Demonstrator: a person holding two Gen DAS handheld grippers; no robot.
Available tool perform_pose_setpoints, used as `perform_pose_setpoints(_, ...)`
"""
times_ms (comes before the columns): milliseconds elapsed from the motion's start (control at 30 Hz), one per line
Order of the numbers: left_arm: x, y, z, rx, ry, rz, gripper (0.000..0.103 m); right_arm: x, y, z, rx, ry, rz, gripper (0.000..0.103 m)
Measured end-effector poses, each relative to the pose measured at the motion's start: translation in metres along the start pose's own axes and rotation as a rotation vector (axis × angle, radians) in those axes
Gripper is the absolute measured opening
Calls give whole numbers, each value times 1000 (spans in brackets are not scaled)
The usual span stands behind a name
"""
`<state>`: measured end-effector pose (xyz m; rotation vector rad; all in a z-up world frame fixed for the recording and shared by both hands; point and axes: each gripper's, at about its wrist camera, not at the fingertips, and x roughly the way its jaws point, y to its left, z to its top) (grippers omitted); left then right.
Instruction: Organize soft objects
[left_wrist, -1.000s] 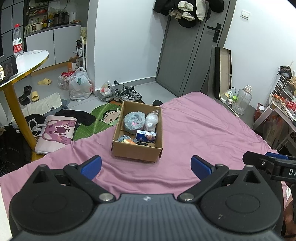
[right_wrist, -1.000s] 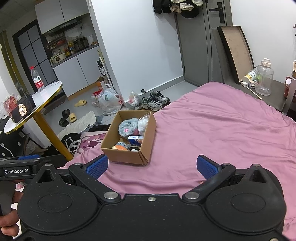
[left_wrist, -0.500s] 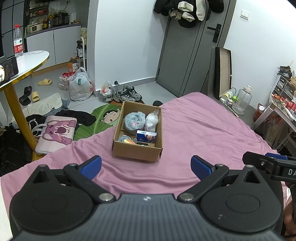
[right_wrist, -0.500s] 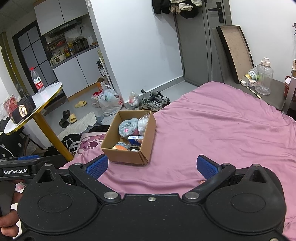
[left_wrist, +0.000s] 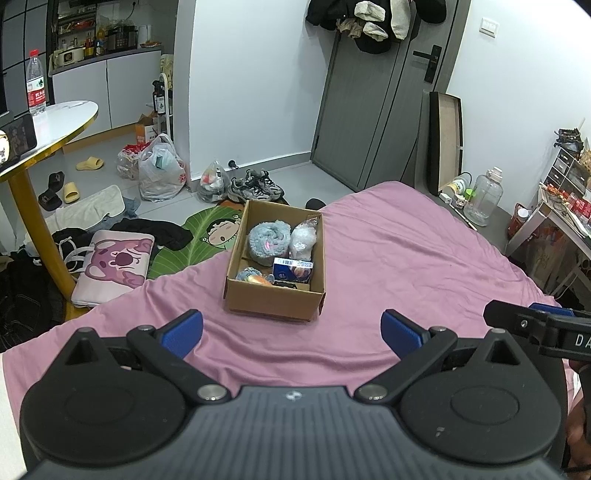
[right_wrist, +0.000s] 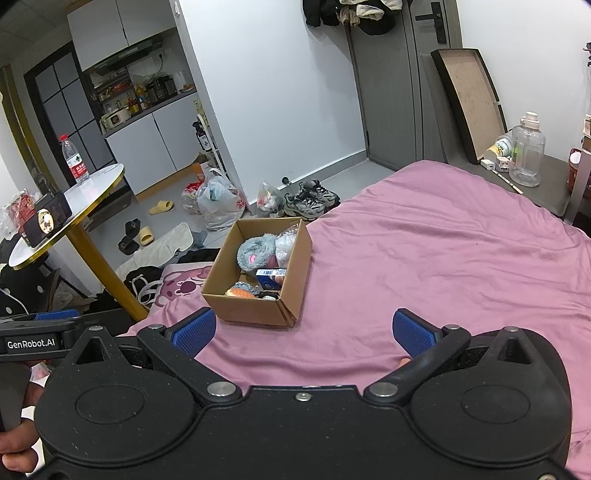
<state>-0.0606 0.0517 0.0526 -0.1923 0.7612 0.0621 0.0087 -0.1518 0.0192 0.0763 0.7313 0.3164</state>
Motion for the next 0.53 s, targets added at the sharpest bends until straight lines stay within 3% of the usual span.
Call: perform_pose_setpoints(533, 2, 4, -2, 16, 4, -2, 102, 3, 0, -4, 4, 10, -1, 103)
